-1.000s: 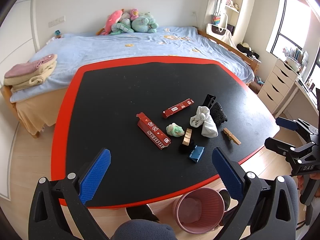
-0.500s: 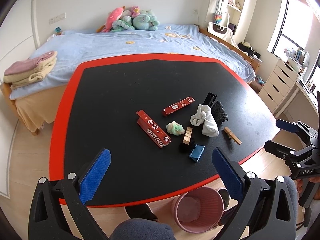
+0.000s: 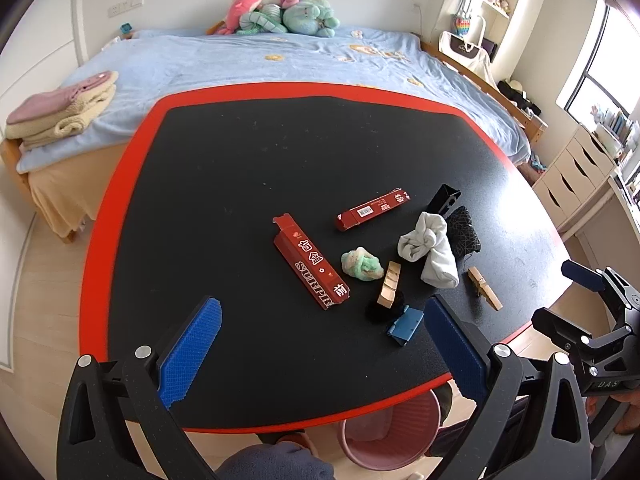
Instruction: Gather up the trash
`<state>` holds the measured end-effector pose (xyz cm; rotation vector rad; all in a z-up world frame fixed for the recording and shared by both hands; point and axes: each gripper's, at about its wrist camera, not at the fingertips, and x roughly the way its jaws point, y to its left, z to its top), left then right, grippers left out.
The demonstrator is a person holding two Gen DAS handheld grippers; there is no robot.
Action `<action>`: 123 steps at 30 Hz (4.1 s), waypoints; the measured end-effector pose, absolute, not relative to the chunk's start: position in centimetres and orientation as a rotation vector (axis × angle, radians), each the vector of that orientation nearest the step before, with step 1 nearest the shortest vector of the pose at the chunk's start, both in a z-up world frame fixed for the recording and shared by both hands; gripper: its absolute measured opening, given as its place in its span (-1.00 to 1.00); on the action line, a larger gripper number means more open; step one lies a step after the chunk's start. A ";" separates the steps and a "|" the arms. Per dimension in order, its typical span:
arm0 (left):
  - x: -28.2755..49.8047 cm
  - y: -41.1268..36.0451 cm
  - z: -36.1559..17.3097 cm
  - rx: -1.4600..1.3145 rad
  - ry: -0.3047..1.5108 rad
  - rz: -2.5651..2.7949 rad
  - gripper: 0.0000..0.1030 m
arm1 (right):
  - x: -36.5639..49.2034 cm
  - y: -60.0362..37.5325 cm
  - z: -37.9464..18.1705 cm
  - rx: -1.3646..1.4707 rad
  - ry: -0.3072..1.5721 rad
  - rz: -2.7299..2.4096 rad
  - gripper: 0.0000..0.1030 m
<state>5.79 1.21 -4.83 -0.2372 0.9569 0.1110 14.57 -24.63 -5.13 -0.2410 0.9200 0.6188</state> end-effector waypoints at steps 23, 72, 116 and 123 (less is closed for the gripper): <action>10.8 1.9 -11.3 -0.222 1.121 0.256 0.72 | 18.6 -23.4 -10.9 -0.281 1.034 0.584 0.61; 0.2 -5.1 -4.0 -0.062 0.951 -0.156 -0.73 | 8.3 -27.6 -4.7 -0.246 0.936 0.655 -0.74; -4.1 -9.5 -7.7 -0.006 1.052 -0.253 0.85 | 3.0 -30.7 -9.4 -0.189 1.077 0.637 0.90; -4.0 -8.5 -7.4 -0.022 1.047 -0.230 0.85 | 3.3 -30.4 -9.1 -0.186 1.074 0.655 0.90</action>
